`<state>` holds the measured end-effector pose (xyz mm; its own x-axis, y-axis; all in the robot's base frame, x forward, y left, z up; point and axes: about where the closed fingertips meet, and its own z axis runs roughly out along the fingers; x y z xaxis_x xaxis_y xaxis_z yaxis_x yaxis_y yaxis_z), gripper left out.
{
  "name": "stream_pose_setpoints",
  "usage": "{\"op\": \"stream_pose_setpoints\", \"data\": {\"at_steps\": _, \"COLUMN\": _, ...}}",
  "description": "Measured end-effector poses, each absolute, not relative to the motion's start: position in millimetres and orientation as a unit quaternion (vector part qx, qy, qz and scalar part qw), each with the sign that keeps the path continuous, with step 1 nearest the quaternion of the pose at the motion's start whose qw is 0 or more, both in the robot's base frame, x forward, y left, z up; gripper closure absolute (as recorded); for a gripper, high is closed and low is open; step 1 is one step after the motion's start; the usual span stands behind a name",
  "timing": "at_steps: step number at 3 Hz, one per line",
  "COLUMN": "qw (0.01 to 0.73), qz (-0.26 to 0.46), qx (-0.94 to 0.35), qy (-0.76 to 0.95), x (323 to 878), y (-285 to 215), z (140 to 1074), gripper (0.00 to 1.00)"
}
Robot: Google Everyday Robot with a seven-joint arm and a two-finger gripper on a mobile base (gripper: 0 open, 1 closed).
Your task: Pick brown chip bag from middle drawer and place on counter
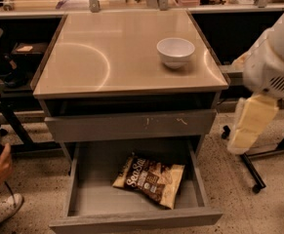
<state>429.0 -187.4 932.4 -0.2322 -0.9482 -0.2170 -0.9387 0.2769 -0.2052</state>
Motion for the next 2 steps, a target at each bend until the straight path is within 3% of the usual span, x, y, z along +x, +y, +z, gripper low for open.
{"op": "stream_pose_setpoints", "data": {"at_steps": 2, "qw": 0.122, "qz": 0.004, "qx": -0.621, "qy": 0.774, "x": 423, "y": -118, "z": 833, "gripper": 0.0}}
